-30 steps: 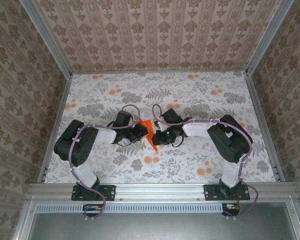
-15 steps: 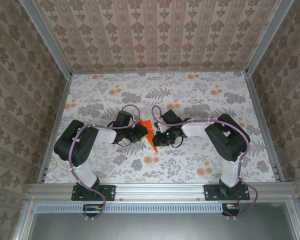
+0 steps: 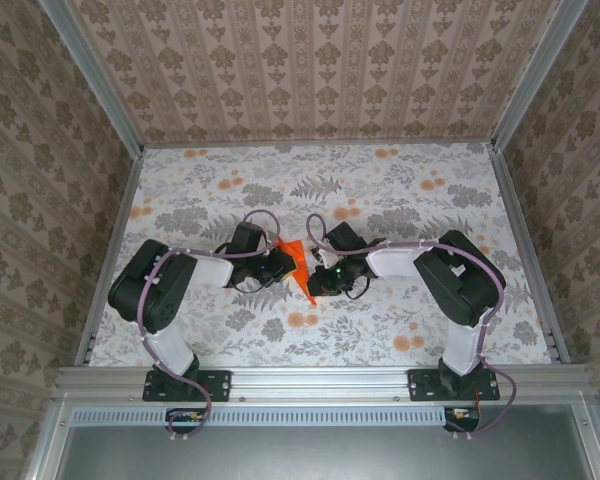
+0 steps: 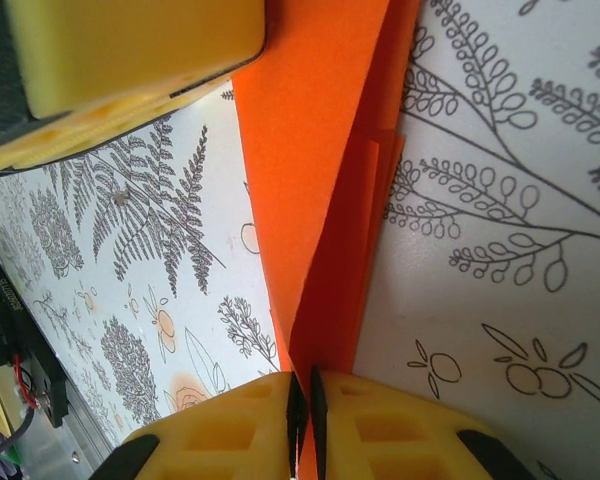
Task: Fold a paper plane with a square sheet of paper (pick it up from the middle)
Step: Fold the wing for the fifth time at the center of the table.
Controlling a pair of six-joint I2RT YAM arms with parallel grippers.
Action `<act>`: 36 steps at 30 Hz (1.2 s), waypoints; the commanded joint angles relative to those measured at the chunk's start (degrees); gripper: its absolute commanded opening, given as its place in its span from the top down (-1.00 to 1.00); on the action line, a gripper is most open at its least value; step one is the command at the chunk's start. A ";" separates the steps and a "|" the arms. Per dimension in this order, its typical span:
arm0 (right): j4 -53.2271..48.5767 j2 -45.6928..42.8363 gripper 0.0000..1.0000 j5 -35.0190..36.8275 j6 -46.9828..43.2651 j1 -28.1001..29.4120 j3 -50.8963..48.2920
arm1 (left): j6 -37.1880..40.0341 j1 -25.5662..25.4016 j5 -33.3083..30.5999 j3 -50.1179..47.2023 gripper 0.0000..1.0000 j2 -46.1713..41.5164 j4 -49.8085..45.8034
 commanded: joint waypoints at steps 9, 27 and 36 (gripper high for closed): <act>-8.48 -7.83 0.34 6.58 1.17 0.86 0.13 | 0.92 -0.08 -1.80 1.64 0.80 2.47 -5.47; 0.47 0.28 0.70 -0.16 5.46 1.50 5.92 | 1.30 -0.17 -1.39 1.33 0.82 1.52 -5.20; 2.59 3.41 0.72 -2.41 6.23 1.54 4.36 | 1.04 -0.21 -1.47 1.42 0.83 1.92 -4.92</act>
